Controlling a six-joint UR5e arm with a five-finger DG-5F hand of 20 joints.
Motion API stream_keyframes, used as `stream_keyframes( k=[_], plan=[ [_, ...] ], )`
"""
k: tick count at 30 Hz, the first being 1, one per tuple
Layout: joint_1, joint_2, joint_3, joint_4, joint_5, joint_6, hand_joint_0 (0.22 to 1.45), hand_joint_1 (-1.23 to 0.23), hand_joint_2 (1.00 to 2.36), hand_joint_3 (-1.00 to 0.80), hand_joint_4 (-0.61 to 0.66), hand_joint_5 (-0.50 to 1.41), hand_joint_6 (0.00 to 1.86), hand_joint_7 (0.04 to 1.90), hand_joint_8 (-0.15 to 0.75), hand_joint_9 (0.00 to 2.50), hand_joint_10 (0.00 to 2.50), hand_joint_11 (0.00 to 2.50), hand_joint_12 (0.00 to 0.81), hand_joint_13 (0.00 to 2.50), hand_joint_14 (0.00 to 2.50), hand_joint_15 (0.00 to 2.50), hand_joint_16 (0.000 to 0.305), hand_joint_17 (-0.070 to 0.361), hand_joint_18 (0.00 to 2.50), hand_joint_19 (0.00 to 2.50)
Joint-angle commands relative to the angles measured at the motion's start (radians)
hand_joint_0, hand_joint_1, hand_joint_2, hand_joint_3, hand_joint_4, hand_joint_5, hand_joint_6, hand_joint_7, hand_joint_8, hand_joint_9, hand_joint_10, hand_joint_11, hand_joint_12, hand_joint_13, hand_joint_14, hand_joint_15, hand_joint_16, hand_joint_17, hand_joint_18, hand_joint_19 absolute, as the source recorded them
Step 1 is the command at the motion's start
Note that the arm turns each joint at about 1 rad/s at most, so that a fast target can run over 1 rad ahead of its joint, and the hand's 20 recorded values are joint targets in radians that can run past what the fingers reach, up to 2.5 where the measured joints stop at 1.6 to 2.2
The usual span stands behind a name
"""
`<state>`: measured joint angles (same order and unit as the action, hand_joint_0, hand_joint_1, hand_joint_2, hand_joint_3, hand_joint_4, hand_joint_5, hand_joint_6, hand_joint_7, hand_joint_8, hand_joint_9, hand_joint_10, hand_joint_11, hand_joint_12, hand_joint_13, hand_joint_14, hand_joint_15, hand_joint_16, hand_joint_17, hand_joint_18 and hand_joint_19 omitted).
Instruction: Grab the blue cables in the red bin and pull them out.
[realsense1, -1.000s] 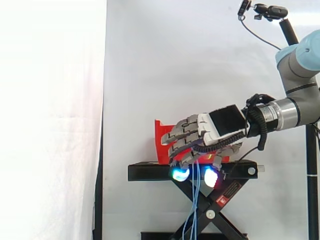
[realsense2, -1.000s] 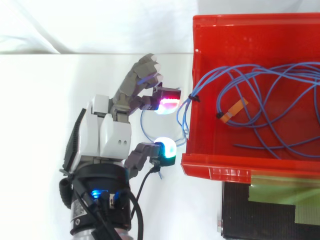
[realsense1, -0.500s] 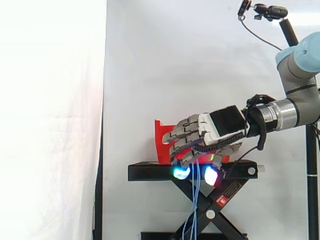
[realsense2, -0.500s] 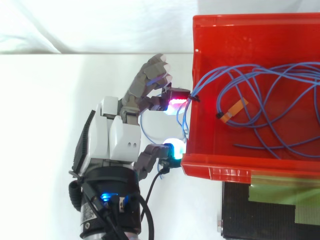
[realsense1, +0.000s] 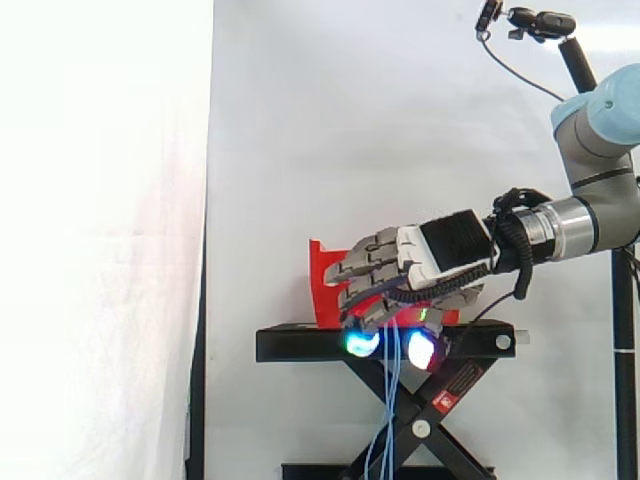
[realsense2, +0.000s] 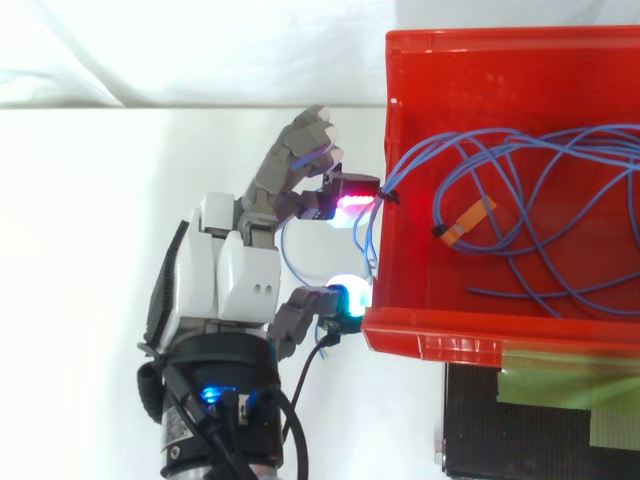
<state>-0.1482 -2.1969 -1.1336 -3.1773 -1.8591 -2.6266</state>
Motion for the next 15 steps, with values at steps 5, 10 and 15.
stream_keyframes(
  k=[5,10,15],
  plan=[
    [-0.001,0.000,0.011,0.003,0.000,0.000,0.76,-0.94,1.00,-1.00,0.08,0.75,0.01,0.66,0.217,0.62,0.02,0.49,0.321,0.43,0.01,0.33,0.043,0.098,0.45,0.58],
    [-0.002,0.000,0.012,0.002,0.000,-0.025,0.76,-0.94,1.00,-1.00,0.09,0.75,0.01,0.65,0.218,0.62,0.02,0.49,0.322,0.44,0.01,0.33,0.043,0.098,0.45,0.58],
    [-0.005,0.000,0.012,0.000,0.000,-0.031,0.76,-0.94,1.00,-1.00,0.09,0.75,0.01,0.65,0.218,0.63,0.02,0.49,0.321,0.44,0.01,0.34,0.043,0.098,0.45,0.59]
  ],
)
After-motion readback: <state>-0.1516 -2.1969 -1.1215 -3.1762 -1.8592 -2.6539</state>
